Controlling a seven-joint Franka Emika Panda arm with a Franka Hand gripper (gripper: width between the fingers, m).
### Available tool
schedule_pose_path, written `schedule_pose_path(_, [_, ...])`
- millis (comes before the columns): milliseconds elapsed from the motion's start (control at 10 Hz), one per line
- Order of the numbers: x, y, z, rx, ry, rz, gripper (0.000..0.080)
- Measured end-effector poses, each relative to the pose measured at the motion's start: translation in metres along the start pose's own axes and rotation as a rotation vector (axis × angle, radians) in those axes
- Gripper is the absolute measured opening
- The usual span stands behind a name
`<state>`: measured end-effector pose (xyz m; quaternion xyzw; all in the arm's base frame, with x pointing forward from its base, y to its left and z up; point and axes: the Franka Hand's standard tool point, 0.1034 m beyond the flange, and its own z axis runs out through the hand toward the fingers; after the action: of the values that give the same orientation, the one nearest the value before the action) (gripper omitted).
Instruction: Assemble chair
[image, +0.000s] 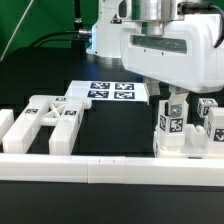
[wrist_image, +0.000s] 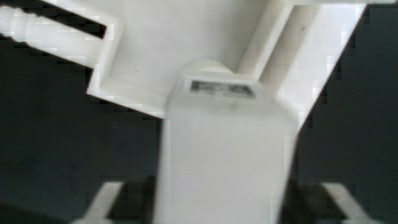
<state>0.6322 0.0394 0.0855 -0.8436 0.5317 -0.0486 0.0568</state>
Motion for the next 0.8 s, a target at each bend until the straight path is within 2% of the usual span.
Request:
schedule_pose_path(100, [-0.0001,-0.0022,-0.0011,-0.005,-0.006,-0.032,0.0608])
schedule_pose_path(200, [-0.0009,-0.0045,-0.0017,-0.009,-0.011,-0.086,0.0608])
schedule_pose_path(300, [-0.0005,-0.0054,-0.0025,-0.011,-0.015,-0.188,0.0642])
schedule_pose_path(800, [-0.0003,-0.0047,-0.0019,-0.009,-0.016,-0.609,0.0649])
